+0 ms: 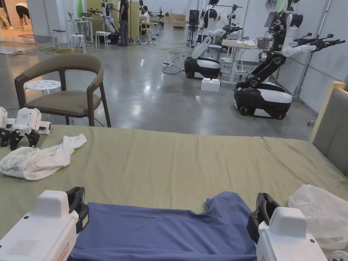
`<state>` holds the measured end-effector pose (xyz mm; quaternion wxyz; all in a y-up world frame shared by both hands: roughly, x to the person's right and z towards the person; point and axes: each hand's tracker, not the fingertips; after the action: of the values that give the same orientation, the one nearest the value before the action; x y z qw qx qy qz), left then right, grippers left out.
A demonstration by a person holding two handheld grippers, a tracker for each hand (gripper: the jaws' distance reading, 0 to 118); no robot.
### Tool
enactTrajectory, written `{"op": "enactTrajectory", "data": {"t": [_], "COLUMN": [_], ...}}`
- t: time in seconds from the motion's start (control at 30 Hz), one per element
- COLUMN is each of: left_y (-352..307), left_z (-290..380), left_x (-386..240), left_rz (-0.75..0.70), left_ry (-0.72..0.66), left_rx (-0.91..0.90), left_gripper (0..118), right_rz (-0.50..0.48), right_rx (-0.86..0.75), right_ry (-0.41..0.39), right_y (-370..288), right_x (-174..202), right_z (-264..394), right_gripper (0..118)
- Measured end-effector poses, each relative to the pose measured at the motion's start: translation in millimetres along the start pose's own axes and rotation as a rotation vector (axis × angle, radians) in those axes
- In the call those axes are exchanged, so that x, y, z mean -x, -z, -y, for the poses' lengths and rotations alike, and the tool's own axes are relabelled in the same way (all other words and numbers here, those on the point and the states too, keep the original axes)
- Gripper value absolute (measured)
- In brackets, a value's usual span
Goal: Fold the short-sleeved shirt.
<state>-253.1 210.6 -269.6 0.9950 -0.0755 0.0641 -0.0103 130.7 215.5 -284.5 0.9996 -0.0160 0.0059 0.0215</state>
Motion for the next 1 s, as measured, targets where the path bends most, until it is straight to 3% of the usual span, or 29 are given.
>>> {"op": "enactTrajectory", "data": {"t": [0.27,0.5,0.53,0.6,0.67,0.73,1.0], "left_y": [-21,36,43,60,71,86,114], "left_z": [16,80,87,107,120,137,169], "left_x": [23,81,82,91,90,95,88], "left_rz": [-0.019,0.009,0.01,0.022,0.025,0.052,0.022], "left_ry": [-0.012,-0.109,-0.119,-0.118,-0.131,-0.158,-0.081], "left_rx": [0.062,0.544,0.599,0.699,0.78,0.876,0.974], "left_gripper": [0,0,3,20,58,77,76], "right_rz": [-0.028,-0.049,-0.05,-0.048,-0.047,-0.054,-0.02], "right_rx": [-0.026,0.038,0.053,0.079,0.102,0.129,0.206], "right_ry": [-0.016,-0.016,-0.016,-0.021,-0.024,-0.003,0.029], "right_y": [-13,-8,-7,-6,-5,-5,-3], "right_x": [10,4,4,2,-2,-7,-25], "right_z": [-2,11,14,19,27,34,53], "right_gripper": [0,0,0,0,0,0,0]}}
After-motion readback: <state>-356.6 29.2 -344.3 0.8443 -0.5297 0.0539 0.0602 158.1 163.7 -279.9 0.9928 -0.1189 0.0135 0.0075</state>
